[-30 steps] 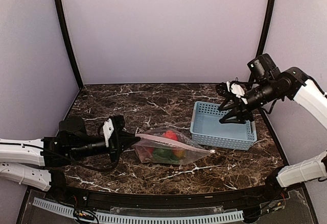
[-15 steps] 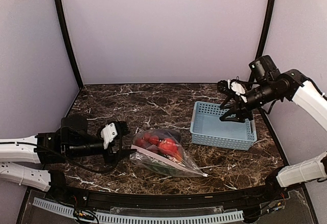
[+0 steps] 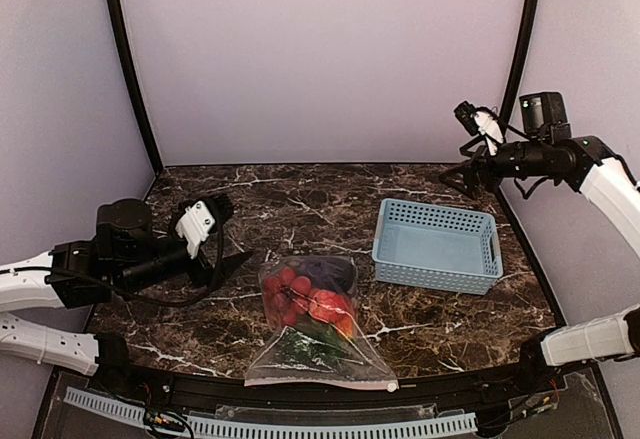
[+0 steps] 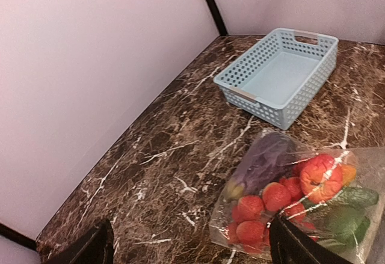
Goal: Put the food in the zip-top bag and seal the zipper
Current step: Reset both arms
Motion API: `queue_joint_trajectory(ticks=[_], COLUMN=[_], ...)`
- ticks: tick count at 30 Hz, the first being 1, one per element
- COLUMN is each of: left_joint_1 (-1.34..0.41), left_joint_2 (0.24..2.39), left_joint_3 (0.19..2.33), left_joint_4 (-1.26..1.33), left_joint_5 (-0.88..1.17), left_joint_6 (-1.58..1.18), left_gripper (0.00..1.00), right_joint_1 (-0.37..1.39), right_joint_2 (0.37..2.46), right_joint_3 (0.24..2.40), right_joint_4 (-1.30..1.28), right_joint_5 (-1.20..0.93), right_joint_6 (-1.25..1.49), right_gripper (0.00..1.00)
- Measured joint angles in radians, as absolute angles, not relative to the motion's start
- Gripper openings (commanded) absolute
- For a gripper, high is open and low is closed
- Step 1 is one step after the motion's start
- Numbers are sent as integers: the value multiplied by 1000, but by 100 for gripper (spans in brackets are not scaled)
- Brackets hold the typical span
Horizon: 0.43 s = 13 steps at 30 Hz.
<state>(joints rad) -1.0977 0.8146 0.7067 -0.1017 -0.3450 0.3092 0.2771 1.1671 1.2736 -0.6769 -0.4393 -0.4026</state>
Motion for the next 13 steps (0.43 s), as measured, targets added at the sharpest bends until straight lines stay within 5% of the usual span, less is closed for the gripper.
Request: queue_joint_trajectory(ticks=[13], left_joint_1=[-963], left_joint_2=[947], left_joint_3=[1113], left_joint_4=[-327], left_joint_5=[-743], left_joint_6=[68], left_gripper=[99], right_joint_1=[182], right_joint_2=[1076], right_joint_3=[1263], right_joint_4=[-529], right_joint_5=[-209], right_joint_6=[-204], right_gripper=[99])
